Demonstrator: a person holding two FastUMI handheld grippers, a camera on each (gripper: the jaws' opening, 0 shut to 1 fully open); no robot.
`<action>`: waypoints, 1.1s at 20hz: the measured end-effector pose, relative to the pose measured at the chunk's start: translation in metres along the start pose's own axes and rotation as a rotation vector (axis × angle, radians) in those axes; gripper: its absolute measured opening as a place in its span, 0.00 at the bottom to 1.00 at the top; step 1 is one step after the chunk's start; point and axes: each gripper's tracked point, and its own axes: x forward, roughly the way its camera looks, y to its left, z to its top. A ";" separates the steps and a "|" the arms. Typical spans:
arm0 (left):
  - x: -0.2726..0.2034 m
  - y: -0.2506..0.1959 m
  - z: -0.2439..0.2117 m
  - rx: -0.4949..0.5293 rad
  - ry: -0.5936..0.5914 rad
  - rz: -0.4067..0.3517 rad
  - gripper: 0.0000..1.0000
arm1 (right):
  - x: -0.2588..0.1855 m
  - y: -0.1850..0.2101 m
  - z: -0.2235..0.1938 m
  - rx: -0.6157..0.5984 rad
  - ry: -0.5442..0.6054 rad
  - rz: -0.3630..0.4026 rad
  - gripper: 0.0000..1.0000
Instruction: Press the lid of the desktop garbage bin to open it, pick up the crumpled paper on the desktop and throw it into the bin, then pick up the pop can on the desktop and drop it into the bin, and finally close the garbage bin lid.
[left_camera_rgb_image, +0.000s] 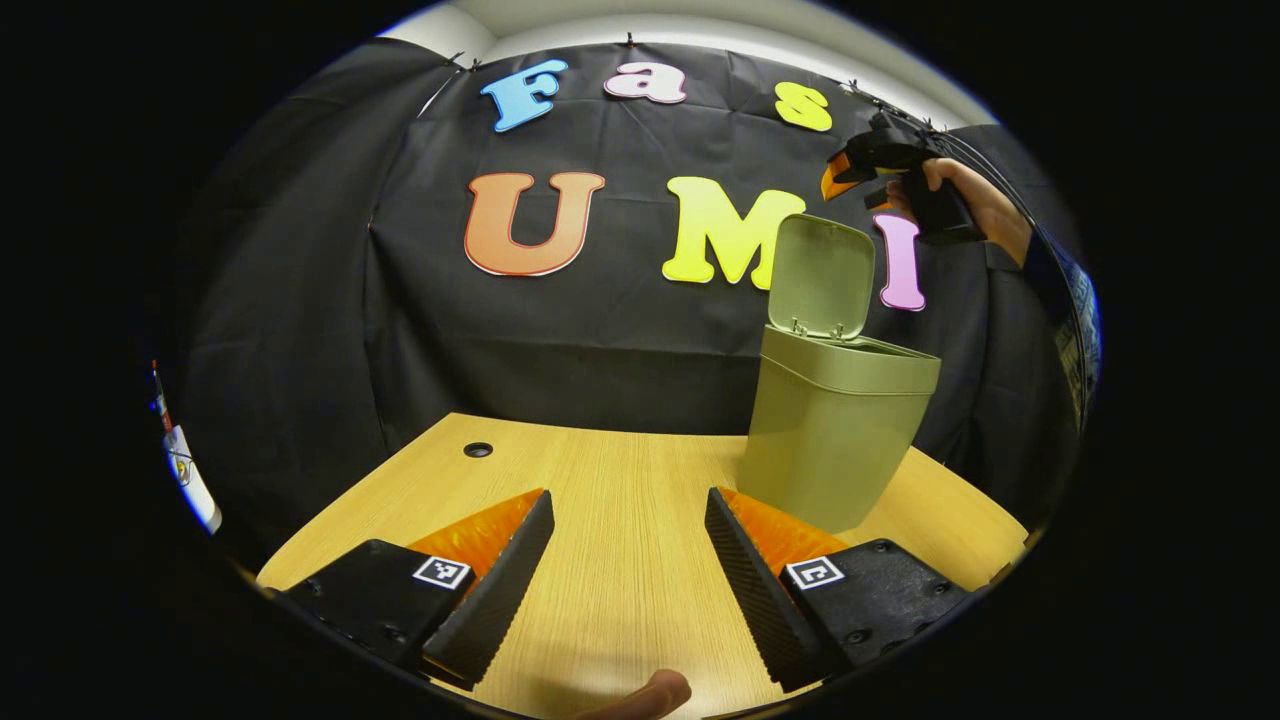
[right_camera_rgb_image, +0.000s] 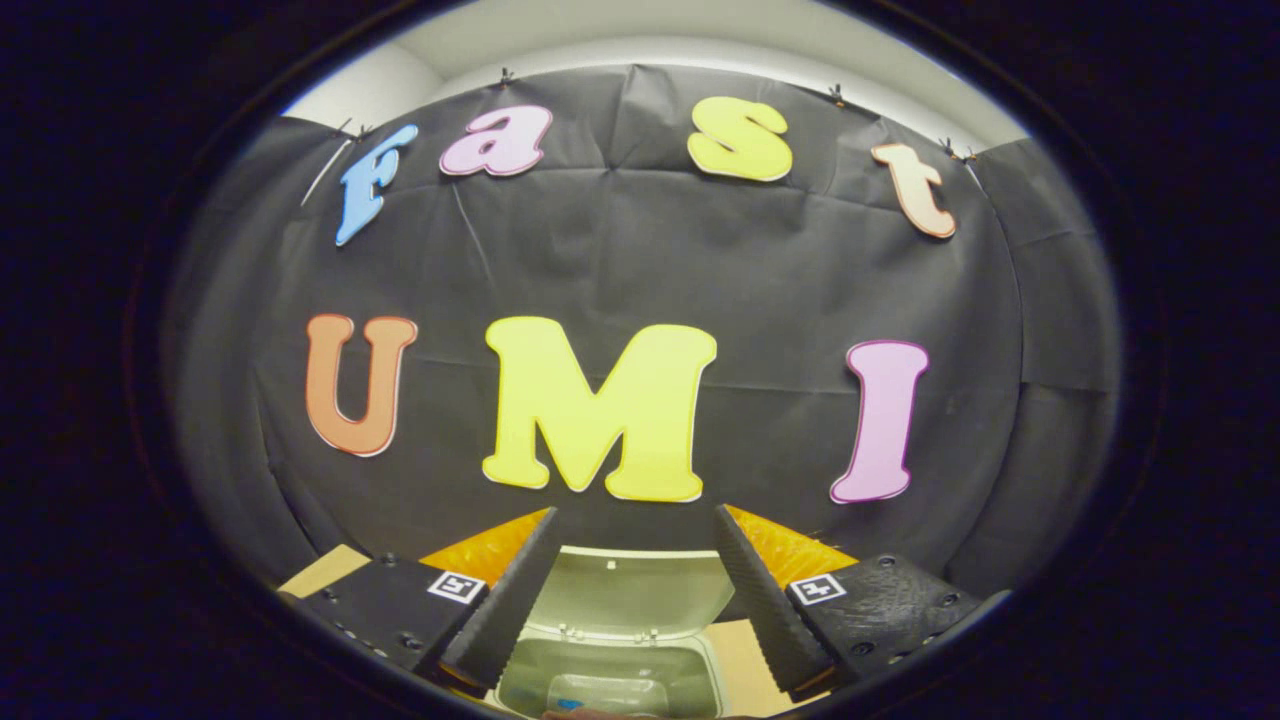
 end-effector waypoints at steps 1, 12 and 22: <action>-0.001 0.004 -0.001 -0.005 -0.001 0.003 0.98 | 0.007 -0.001 -0.001 0.004 0.012 -0.003 0.94; -0.003 0.007 -0.008 -0.023 0.010 0.013 0.98 | 0.009 0.000 -0.022 0.007 0.088 0.031 0.94; -0.027 -0.016 -0.012 0.002 -0.014 -0.039 0.98 | -0.053 -0.007 -0.078 0.016 0.071 0.059 0.94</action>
